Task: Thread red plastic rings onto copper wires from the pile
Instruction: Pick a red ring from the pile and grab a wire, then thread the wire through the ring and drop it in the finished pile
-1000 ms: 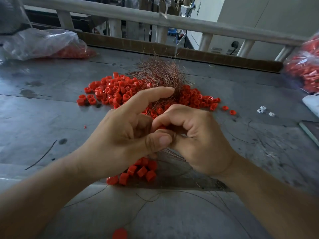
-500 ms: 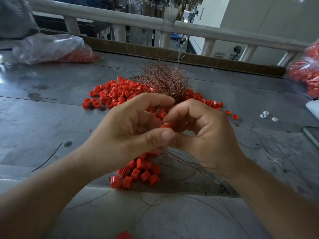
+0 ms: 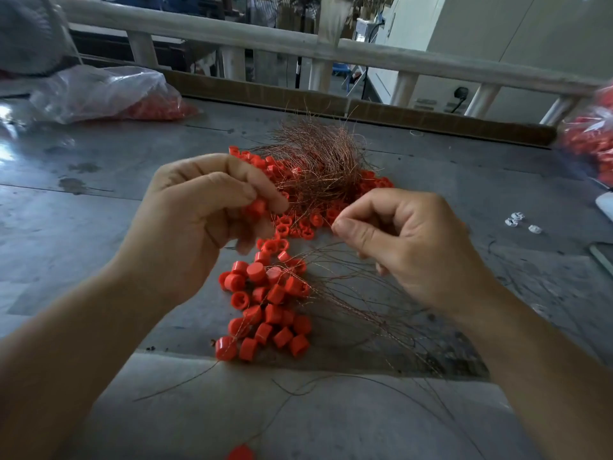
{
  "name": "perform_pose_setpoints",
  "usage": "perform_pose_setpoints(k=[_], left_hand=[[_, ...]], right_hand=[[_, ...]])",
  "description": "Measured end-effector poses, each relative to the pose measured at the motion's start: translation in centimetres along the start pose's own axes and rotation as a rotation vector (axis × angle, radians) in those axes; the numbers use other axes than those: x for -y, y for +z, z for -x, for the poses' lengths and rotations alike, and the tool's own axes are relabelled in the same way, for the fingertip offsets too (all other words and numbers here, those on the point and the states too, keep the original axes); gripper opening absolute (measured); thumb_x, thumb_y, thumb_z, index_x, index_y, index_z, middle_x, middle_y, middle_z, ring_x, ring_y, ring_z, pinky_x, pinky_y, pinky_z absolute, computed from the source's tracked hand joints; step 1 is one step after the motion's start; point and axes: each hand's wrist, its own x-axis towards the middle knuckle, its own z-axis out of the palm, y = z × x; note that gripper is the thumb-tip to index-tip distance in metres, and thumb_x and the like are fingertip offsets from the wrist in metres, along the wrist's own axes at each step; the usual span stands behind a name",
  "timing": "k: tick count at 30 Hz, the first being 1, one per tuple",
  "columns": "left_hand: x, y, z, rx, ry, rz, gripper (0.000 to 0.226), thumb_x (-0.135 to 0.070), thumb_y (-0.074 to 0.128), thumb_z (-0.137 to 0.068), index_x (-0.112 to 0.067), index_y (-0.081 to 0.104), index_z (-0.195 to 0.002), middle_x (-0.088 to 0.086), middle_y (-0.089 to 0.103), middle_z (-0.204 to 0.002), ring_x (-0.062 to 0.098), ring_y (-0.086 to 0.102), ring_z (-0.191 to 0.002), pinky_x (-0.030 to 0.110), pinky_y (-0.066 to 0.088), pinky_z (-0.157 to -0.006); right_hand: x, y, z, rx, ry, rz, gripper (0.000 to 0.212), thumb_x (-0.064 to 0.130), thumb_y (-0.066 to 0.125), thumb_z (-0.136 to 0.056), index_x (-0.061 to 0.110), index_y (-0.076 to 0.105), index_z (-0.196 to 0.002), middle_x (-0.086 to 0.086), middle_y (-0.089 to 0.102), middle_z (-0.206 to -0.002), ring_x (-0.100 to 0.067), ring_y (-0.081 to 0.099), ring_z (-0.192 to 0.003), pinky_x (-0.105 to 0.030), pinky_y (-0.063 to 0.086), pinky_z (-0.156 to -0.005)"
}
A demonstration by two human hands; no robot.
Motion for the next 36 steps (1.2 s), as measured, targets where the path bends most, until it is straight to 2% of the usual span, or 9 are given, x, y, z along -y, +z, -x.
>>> perform_pose_setpoints(k=[4,9,13,16,20,26,30,33,36], left_hand=[[0.6,-0.6,-0.9,-0.234,-0.054,-0.182,0.031,-0.007,0.052,-0.079,-0.016,0.068,-0.054,0.002,0.068,-0.061,0.010,0.046,-0.034,0.012,0.027,-0.035],[1.7,-3.2,-2.5,-0.521,-0.019,-0.575,0.020,-0.003,0.060,-0.079,-0.020,0.068,-0.071,-0.007,0.063,-0.054,0.001,0.052,-0.042,0.012,0.034,-0.039],[2.9,-3.8,-2.6,-0.468,-0.028,-0.999,0.018,-0.007,0.066,-0.078,-0.017,0.070,-0.092,-0.002,0.063,-0.074,0.016,0.057,-0.072,0.026,0.042,-0.069],[3.5,-3.5,-2.8,-0.366,-0.033,-1.116,0.017,-0.009,0.071,-0.075,-0.013,0.070,-0.092,0.004,0.065,-0.083,0.025,0.061,-0.083,0.036,0.048,-0.078],[4.1,-3.1,-3.3,-0.235,-0.101,-1.324,0.021,-0.026,0.072,-0.076,-0.018,0.068,-0.095,0.006,0.059,-0.098,0.029,0.056,-0.092,0.039,0.047,-0.079],[4.0,-2.9,-3.2,-0.201,-0.082,-1.343,0.009,-0.016,0.067,-0.080,-0.020,0.061,-0.074,0.005,0.060,-0.089,0.026,0.054,-0.085,0.039,0.046,-0.074],[3.5,-2.8,-2.9,-0.283,-0.011,-1.213,0.011,-0.009,0.064,-0.081,-0.015,0.065,-0.090,0.000,0.059,-0.084,0.024,0.057,-0.083,0.029,0.039,-0.070],[2.9,-2.3,-2.6,-0.276,0.059,-1.134,0.021,-0.009,0.064,-0.083,-0.014,0.066,-0.103,0.001,0.058,-0.094,0.021,0.056,-0.085,0.027,0.037,-0.074],[2.5,-1.5,-2.1,-0.218,0.151,-1.088,0.014,-0.013,0.065,-0.083,-0.015,0.069,-0.096,-0.001,0.057,-0.090,0.016,0.055,-0.080,0.020,0.040,-0.073]], right_hand=[[-0.9,0.5,-0.1,0.143,0.106,0.314,0.020,0.021,0.066,-0.082,0.027,0.060,-0.064,0.014,0.053,-0.051,0.001,0.051,-0.052,-0.010,0.038,-0.047],[-1.3,0.4,-0.1,0.187,0.159,0.465,0.023,0.040,0.062,-0.080,0.023,0.063,-0.065,0.013,0.053,-0.052,0.004,0.051,-0.052,-0.009,0.039,-0.050],[-0.9,0.0,0.1,0.127,0.142,0.531,0.046,0.068,0.046,-0.065,0.024,0.060,-0.059,0.009,0.057,-0.055,-0.004,0.053,-0.051,-0.017,0.043,-0.049],[-1.1,-0.1,-0.1,0.053,0.152,0.558,0.038,0.057,0.054,-0.075,0.023,0.054,-0.059,0.008,0.055,-0.057,-0.005,0.051,-0.054,-0.022,0.041,-0.051],[-1.8,-0.2,-0.7,-0.001,0.188,0.536,0.043,0.041,0.045,-0.090,0.014,0.045,-0.056,0.006,0.042,-0.046,-0.006,0.039,-0.045,-0.023,0.029,-0.045],[-3.4,-0.6,-1.1,-0.013,0.213,0.531,0.024,0.031,0.046,-0.094,0.018,0.062,-0.080,0.014,0.047,-0.043,0.004,0.047,-0.047,-0.010,0.032,-0.047],[-3.9,-0.4,-1.4,-0.019,0.195,0.558,0.009,0.023,0.059,-0.088,0.021,0.067,-0.087,0.017,0.058,-0.074,-0.003,0.054,-0.069,-0.007,0.035,-0.057],[-4.4,-0.1,-1.8,0.020,0.159,0.519,0.019,0.013,0.058,-0.088,0.019,0.068,-0.104,0.012,0.059,-0.096,-0.002,0.051,-0.090,-0.001,0.033,-0.071],[-4.8,0.0,-2.3,-0.030,0.157,0.531,0.023,0.011,0.058,-0.088,0.018,0.067,-0.108,0.005,0.057,-0.101,-0.010,0.053,-0.098,-0.010,0.032,-0.079]])
